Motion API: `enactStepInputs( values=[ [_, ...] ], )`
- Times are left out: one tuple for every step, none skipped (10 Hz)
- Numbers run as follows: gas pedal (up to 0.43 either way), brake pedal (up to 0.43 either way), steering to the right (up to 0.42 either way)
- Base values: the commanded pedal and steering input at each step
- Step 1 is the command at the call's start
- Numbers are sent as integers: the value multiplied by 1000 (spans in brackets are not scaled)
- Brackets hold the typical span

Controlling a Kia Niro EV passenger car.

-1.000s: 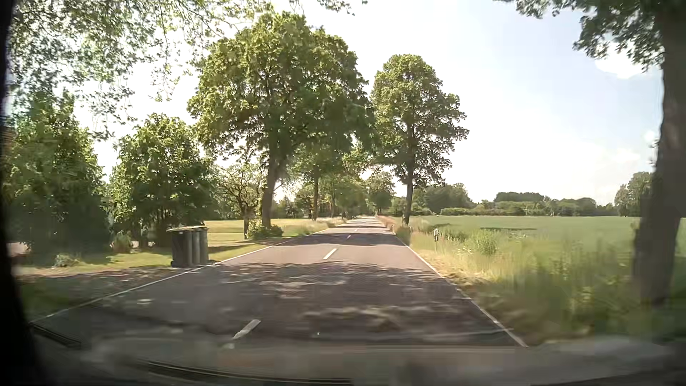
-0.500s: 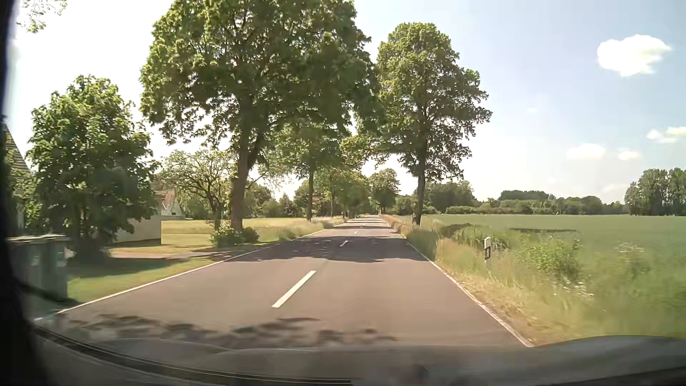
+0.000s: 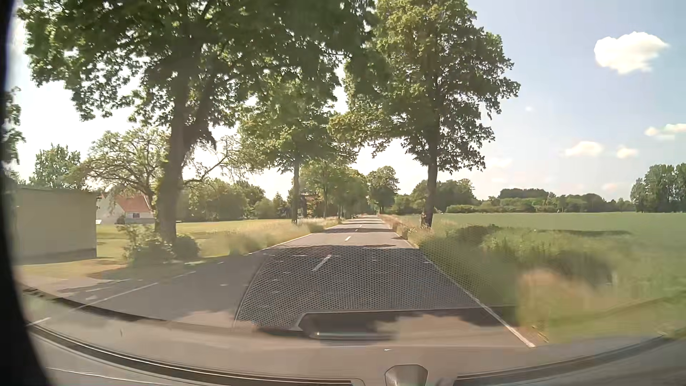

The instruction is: Follow the waypoints while adhering to traffic rules and regulations

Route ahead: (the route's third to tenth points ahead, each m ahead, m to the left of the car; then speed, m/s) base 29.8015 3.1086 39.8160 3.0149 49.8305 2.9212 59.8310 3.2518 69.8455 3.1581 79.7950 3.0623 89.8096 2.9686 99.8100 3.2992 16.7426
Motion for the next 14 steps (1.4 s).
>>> enactStepInputs(
  values=[
    [480, 6, 3],
    [480, 6, 1],
    [480, 6, 1],
    [469, 6, 1],
    [461, 6, 1],
    [449, 6, 1],
    [429, 6, 0],
    [421, 6, 1],
    [398, 6, 0],
    [378, 6, 1],
    [370, 6, 1],
    [358, 6, 1],
    [311, 6, 1],
    [311, 6, 1]
  ],
)
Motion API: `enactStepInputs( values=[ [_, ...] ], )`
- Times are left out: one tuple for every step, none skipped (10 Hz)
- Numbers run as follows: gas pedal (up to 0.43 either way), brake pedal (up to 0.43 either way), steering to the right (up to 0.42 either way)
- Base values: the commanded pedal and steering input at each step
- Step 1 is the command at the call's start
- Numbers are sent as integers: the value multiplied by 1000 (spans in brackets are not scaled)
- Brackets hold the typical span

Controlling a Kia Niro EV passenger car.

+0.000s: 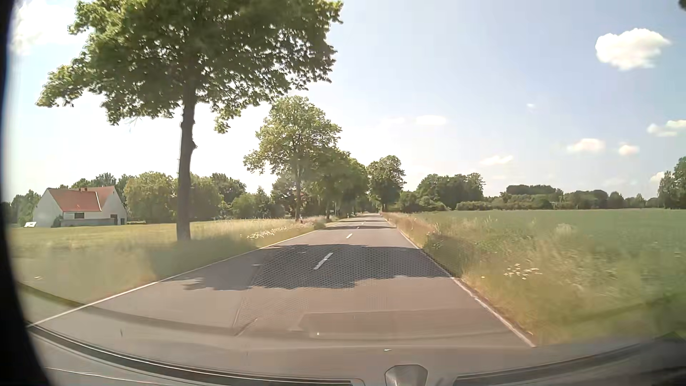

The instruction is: Follow the waypoints while adhering to traffic rules and regulations

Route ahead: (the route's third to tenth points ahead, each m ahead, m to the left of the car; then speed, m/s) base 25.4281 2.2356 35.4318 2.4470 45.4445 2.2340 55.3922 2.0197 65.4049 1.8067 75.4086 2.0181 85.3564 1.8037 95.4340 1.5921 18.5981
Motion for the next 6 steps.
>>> enactStepInputs(
  values=[
    [311, 6, 1],
    [299, 6, 2],
    [287, 6, 2],
    [209, 6, 1],
    [28, 6, 2],
    [0, 6, 2]
  ],
)
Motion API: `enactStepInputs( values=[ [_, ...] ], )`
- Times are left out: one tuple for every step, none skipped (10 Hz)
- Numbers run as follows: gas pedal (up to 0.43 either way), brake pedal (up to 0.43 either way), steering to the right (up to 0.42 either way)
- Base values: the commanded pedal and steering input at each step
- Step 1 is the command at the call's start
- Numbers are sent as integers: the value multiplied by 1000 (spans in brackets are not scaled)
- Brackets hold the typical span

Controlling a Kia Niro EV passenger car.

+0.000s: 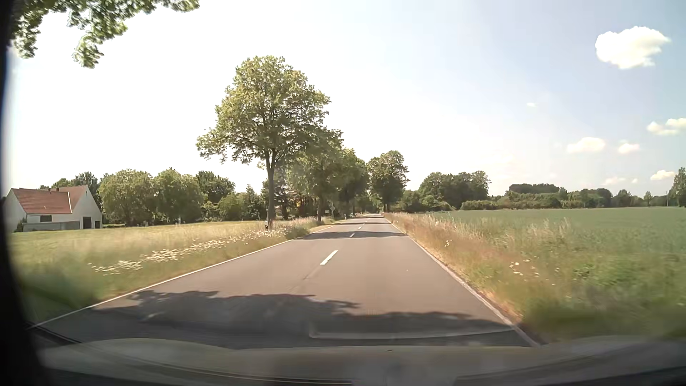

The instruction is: Follow the waypoints while adhering to traffic rules and regulations

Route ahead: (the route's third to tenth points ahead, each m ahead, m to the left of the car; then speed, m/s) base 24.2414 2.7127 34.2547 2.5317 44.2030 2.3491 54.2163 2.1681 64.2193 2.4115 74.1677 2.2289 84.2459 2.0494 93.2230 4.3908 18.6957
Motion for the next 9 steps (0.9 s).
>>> enactStepInputs(
  values=[
    [0, 6, 2],
    [0, 6, 2],
    [0, 6, 2],
    [0, 6, 3],
    [0, 6, 3],
    [0, 6, 3],
    [0, 6, 3],
    [0, 6, 3],
    [0, 6, 3]
  ],
)
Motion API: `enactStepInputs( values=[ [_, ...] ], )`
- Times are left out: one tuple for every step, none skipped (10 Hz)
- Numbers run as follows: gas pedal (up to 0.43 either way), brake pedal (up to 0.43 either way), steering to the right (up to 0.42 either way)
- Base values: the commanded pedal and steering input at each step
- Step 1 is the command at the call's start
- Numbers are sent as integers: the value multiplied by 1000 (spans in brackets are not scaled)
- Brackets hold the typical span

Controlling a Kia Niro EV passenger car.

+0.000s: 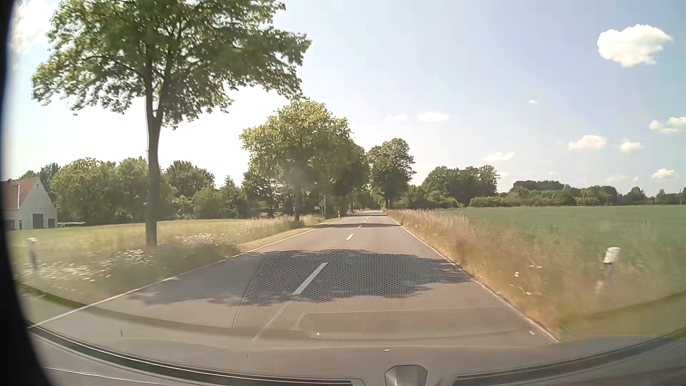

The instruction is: Follow the waypoints while adhering to traffic rules and regulations

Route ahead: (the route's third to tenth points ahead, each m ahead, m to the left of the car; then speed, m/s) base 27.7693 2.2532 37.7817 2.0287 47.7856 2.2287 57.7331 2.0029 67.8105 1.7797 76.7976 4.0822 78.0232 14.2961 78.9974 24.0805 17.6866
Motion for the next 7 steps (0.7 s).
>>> enactStepInputs(
  values=[
    [0, 6, 3],
    [0, 6, 3],
    [0, 6, 3],
    [0, 6, 4],
    [0, 6, 9],
    [0, 18, 10],
    [0, 67, 9]
  ],
)
